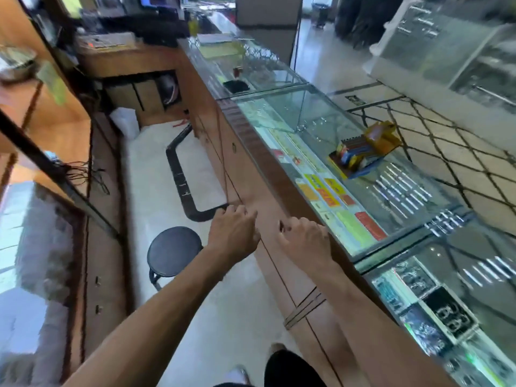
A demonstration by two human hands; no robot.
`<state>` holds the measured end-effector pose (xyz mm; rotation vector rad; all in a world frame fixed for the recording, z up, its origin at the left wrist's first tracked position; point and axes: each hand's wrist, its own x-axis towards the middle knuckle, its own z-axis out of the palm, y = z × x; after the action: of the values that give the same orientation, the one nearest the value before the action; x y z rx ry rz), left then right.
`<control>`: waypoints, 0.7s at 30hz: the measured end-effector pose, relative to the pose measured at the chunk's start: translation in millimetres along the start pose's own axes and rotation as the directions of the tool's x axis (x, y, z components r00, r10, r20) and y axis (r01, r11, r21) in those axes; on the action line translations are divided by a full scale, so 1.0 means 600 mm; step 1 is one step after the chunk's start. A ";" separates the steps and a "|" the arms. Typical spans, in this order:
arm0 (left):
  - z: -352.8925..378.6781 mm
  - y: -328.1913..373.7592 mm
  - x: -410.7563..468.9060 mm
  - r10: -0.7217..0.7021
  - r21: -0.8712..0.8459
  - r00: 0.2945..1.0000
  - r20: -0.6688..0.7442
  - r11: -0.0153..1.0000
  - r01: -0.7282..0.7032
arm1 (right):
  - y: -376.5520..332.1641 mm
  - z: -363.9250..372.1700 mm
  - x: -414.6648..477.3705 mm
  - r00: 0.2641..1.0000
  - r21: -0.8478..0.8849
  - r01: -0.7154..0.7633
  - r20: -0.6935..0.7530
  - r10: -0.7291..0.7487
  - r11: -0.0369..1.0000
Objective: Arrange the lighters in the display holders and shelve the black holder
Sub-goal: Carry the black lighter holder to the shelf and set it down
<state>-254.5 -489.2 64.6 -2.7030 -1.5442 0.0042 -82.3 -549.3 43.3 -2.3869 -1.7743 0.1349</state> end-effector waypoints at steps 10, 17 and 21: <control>0.010 0.049 0.264 0.243 -0.012 0.969 0.050 0.970 -0.242 | 0.132 -0.002 0.186 0.949 0.159 -0.305 -0.026 0.313 0.939; 0.005 0.109 0.471 0.385 0.066 0.918 0.092 0.918 -0.392 | 0.209 0.006 0.333 0.912 0.068 -0.396 -0.084 0.401 0.916; 0.021 0.147 0.567 0.401 0.065 0.905 0.139 0.908 -0.413 | 0.259 0.004 0.378 0.867 0.100 -0.478 -0.107 0.487 0.873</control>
<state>-5.6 -240.6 53.8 -2.9387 -0.9382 0.2499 129.4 -375.9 17.7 -2.6665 -1.0632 0.0971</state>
